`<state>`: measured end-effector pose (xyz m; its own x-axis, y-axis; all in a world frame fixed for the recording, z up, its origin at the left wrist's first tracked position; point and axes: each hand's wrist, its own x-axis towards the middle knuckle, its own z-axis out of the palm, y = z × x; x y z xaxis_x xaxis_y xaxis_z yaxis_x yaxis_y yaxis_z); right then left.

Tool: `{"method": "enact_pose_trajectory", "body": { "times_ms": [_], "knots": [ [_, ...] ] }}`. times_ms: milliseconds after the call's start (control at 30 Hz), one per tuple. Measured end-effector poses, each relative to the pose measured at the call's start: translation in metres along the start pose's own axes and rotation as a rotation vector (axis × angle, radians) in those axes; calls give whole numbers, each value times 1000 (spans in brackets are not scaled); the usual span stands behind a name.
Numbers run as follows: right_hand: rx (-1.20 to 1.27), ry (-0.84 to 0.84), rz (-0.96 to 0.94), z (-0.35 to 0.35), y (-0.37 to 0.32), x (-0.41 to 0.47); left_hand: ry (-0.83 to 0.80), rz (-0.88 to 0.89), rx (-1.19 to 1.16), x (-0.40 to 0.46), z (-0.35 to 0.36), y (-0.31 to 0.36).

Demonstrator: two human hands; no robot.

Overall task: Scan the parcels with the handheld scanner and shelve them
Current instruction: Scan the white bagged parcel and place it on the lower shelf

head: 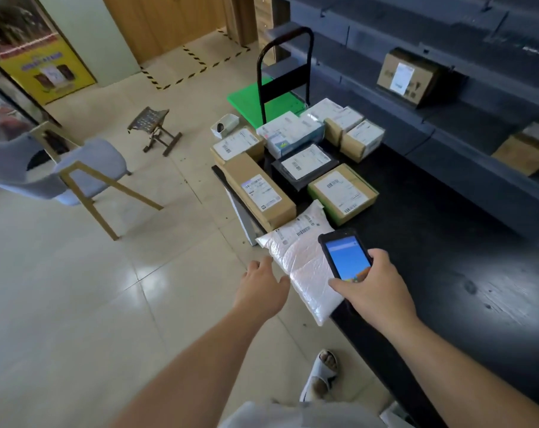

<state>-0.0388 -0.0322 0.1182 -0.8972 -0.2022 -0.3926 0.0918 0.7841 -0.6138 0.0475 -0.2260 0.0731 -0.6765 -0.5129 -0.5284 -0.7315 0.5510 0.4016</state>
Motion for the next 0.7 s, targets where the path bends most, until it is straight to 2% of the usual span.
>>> {"method": "enact_pose_trajectory", "body": {
  "times_ms": [100, 233, 467, 700],
  "knots": [
    [-31, -18, 28, -4, 1, 26, -45, -43, -33, 26, 8, 12],
    [-13, -33, 77, -4, 7, 51, -109, -143, -208, 60, 21, 22],
    [21, -62, 228, 7, 23, 80, -212, -564, -756, 115, 48, 29],
    [77, -59, 344, 20, 23, 97, -273, -675, -944, 146, 56, 34]
  ]
}}
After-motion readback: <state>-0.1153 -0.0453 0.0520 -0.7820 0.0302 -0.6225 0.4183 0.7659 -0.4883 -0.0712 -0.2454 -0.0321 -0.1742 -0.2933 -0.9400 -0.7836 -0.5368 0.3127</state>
